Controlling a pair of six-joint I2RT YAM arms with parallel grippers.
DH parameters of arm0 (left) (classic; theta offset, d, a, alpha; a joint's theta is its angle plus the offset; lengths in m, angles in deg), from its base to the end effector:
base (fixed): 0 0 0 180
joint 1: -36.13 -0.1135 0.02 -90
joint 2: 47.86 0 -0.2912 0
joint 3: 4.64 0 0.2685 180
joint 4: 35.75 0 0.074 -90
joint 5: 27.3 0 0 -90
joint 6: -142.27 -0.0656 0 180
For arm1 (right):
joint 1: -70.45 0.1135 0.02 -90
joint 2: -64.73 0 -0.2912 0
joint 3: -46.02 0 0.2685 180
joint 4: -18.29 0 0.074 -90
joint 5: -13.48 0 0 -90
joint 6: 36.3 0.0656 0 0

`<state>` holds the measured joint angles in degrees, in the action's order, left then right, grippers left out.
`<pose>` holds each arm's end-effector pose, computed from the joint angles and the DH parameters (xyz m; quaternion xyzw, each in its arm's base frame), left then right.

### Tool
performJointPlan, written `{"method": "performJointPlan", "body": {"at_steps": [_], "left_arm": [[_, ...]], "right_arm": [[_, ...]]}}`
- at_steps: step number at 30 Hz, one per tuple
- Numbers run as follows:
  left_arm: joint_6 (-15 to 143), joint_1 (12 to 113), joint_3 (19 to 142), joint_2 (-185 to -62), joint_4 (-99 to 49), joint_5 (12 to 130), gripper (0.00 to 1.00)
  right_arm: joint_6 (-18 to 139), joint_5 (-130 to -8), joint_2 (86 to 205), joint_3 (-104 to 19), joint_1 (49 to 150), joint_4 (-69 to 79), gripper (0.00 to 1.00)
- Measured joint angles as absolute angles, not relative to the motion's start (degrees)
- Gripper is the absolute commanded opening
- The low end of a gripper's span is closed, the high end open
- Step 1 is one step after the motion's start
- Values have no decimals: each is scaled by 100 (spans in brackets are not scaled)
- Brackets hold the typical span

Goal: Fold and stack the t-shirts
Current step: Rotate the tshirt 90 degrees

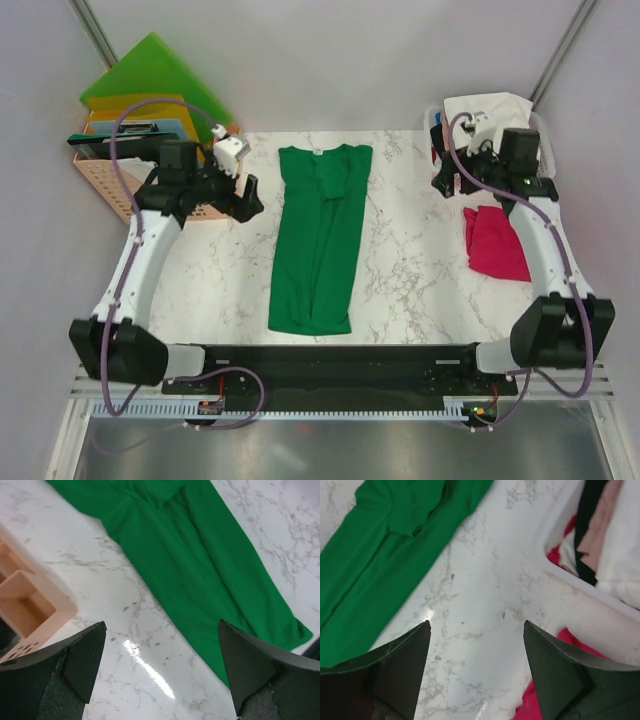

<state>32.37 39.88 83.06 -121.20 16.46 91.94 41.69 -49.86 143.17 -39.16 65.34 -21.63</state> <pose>0.2975 -0.0516 0.3785 0.2867 0.8280 -0.1647 0.4529 0.3406 -0.0009 0.3577 -0.1610 0.8477 0.1316 0.4880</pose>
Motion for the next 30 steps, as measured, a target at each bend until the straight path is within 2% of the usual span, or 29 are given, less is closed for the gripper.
{"method": "performJointPlan", "body": {"at_steps": [3,9,12,14,15,17,23,30], "left_arm": [[3221,4294,9228,-13232,2301,9338,100],[3291,4361,11475,-15606,2889,9399,100],[3320,4438,12406,-16541,3099,9163,100],[3328,4501,12937,-17086,3217,9043,100],[3333,4525,13125,-17333,3250,8995,100],[3339,4563,13361,-17737,3335,8977,100],[3422,4580,13410,-18465,3519,9001,100],[3558,4574,13427,-18607,3394,8953,100]], "right_arm": [[4143,-4853,15230,-4998,7033,-2633,78],[4381,-4494,17307,-7136,7739,-3319,79],[4503,-4365,18487,-8263,7785,-3645,70],[4619,-4324,19082,-8753,7785,-3765,76],[4639,-4315,19265,-8847,7789,-3800,80],[4634,-4252,19543,-8899,7796,-3960,81],[4534,-4007,19700,-8882,7946,-4097,77],[4536,-3758,20220,-8917,8073,-3888,73]]}}
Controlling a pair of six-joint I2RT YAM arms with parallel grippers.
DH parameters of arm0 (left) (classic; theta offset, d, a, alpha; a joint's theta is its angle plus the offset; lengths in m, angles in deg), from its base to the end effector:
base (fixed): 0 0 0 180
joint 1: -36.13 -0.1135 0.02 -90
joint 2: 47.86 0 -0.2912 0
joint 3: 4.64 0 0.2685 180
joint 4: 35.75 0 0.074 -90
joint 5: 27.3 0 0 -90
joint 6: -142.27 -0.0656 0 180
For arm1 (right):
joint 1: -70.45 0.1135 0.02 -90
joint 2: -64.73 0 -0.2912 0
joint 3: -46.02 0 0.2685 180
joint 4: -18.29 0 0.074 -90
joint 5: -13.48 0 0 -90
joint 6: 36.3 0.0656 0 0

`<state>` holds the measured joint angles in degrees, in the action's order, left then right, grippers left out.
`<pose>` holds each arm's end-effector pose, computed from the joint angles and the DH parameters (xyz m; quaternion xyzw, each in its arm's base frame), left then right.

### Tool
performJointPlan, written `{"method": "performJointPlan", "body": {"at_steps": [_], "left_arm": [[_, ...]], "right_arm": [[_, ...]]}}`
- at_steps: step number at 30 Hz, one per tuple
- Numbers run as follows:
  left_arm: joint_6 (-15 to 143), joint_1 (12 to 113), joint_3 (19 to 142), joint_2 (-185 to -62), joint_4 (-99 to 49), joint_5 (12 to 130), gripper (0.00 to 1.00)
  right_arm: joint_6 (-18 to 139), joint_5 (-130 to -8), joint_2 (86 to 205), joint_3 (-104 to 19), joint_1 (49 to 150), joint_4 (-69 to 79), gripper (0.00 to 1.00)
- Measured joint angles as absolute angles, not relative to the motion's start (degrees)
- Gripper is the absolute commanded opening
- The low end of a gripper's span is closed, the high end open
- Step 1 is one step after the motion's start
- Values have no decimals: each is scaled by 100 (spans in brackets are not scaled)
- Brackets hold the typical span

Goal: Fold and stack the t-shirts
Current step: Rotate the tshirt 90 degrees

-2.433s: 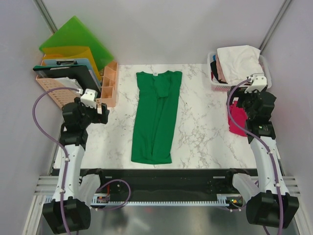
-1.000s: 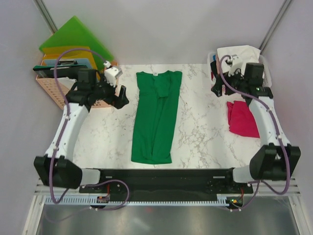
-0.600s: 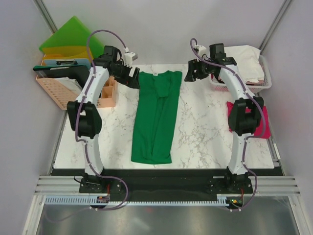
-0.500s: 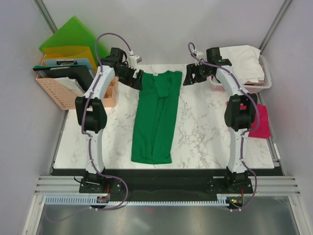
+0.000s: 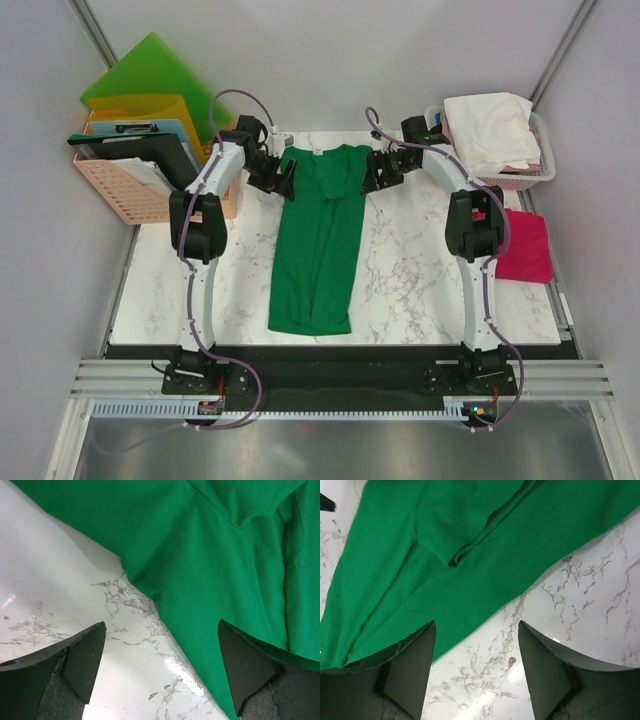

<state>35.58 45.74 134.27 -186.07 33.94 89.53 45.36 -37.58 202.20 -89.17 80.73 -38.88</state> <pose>0.5404 -0.1215 0.1871 0.2588 0.9217 -0.2167 0.1911 0.5500 0.1417 0.1920 -0.2338 0.8833 0.3257 0.2429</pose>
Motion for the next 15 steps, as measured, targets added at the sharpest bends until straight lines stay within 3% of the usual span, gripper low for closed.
{"method": "performJointPlan", "body": {"at_steps": [5,15], "left_arm": [[3571,4556,13226,-18522,3139,8835,100],[3414,4455,10114,-16028,2736,8787,100]], "right_arm": [[4455,-3749,20288,-8563,8073,-3776,72],[3939,-3882,18260,-6051,8075,-4119,73]]}}
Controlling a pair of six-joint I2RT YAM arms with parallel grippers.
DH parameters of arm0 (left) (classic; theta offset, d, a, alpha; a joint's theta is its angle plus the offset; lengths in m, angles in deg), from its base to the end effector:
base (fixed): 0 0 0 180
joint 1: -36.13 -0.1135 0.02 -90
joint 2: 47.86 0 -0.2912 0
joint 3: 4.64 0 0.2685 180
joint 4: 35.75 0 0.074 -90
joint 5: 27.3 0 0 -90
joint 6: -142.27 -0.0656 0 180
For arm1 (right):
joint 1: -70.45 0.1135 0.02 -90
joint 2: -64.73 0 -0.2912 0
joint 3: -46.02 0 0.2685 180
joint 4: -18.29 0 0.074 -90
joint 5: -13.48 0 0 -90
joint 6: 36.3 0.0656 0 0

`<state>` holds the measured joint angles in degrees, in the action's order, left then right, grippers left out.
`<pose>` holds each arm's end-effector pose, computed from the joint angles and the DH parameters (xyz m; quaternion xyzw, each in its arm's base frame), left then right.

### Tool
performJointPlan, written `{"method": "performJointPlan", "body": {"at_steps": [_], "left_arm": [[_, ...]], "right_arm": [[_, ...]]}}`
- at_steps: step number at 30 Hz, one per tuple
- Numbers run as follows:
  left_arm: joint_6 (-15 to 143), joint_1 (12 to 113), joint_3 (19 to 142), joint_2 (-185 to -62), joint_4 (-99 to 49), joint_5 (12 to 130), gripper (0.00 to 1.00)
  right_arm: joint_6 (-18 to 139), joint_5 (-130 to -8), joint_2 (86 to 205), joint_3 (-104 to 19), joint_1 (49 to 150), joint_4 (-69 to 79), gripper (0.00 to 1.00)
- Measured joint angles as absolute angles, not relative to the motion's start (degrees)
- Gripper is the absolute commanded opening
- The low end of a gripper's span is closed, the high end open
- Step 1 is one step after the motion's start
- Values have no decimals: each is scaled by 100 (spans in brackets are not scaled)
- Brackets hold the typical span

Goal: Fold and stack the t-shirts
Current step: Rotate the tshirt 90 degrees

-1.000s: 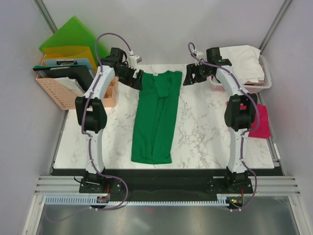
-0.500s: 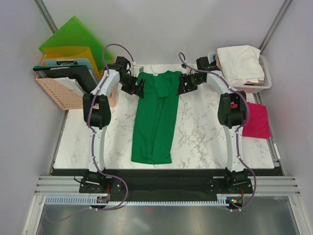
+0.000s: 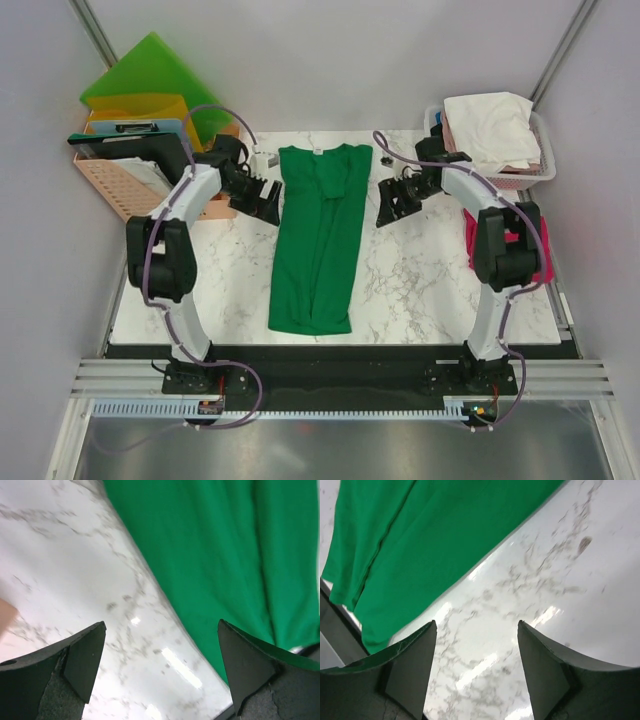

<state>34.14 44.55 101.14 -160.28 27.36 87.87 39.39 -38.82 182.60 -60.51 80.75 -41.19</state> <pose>0.4351 -0.0926 0.2265 0.2579 0.9263 -0.1992 0.1891 0.4462 0.1219 0.1992 -0.2515 0.9002 0.3129 0.1687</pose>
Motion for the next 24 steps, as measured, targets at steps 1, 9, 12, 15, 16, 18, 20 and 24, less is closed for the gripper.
{"method": "performJointPlan", "body": {"at_steps": [1,9,12,15,16,18,20,24], "left_arm": [[3385,4451,9871,-15715,2789,8909,100],[3014,4624,8861,-14566,2846,9626,100],[2939,4718,8549,-14450,2837,9729,100],[2780,4840,8179,-14211,2743,9742,100],[2725,4886,8020,-14078,2697,9738,100],[2594,5026,7598,-13669,2522,9725,100],[2472,5196,7202,-13206,2319,9685,100],[2166,5752,6173,-11892,1611,9224,100]], "right_arm": [[3861,-3878,17967,-5842,8075,-4178,73],[2761,-3900,16603,-4867,8239,-4886,73],[2429,-3887,16360,-4452,8272,-5142,72],[2049,-3863,16249,-4220,8272,-5457,68],[1946,-3854,16207,-4150,8274,-5518,68],[1719,-3856,16081,-3962,8294,-5678,72],[1513,-3865,15880,-3750,8362,-5785,72],[1314,-3922,15344,-3315,8676,-5748,72]]}}
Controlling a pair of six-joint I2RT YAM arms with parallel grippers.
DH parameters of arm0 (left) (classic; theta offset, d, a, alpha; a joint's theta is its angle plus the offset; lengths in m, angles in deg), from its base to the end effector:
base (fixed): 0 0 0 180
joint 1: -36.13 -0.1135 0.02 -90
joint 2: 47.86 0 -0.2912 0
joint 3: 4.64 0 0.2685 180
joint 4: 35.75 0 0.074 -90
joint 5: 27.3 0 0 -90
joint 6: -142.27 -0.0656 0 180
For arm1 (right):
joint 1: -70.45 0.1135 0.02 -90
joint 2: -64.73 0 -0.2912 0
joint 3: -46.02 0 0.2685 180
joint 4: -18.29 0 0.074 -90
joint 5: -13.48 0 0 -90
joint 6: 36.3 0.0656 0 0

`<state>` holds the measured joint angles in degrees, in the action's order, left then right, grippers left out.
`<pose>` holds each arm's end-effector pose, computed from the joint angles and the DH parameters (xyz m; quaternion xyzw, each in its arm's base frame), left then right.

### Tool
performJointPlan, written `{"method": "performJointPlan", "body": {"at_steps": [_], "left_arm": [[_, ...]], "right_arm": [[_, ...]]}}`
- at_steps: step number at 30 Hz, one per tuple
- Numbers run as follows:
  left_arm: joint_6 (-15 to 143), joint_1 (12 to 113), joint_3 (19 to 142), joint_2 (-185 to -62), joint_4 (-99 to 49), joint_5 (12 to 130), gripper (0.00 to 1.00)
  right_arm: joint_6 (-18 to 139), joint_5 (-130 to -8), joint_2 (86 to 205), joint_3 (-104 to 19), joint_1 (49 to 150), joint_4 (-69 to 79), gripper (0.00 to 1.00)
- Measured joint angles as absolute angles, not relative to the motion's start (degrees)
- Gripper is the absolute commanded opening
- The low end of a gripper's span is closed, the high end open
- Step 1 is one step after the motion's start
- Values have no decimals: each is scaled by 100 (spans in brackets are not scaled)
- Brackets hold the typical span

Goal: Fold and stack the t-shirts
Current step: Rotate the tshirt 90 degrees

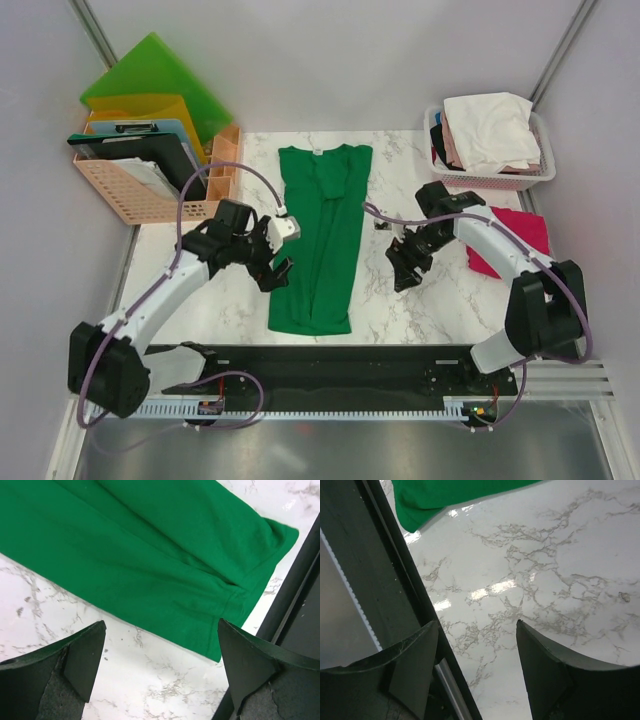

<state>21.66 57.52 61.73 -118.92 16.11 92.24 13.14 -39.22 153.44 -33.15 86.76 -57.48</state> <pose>0.2353 -0.1269 0.2576 0.4719 0.8002 -0.2210 0.2970 0.2658 0.1192 0.2344 -0.4623 0.8263 0.3042 0.1050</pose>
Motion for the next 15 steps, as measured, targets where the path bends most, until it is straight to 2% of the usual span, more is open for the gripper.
{"method": "performJointPlan", "body": {"at_steps": [5,11,13,14,15], "left_arm": [[1788,6180,5565,-10996,1167,8839,100],[1466,6342,4982,-10384,833,8525,100],[1468,6372,4645,-9989,562,8190,100],[1525,6375,4479,-9779,378,7865,100],[1602,6370,4361,-9591,173,7445,100]], "right_arm": [[1467,-4435,14793,-2972,9367,-4994,73],[1782,-5251,14575,-2769,10897,-3951,72],[1961,-5554,14496,-2666,11374,-3542,77],[2031,-5797,14472,-2629,11616,-3372,87],[2125,-6042,14472,-2607,11859,-3212,88]]}}
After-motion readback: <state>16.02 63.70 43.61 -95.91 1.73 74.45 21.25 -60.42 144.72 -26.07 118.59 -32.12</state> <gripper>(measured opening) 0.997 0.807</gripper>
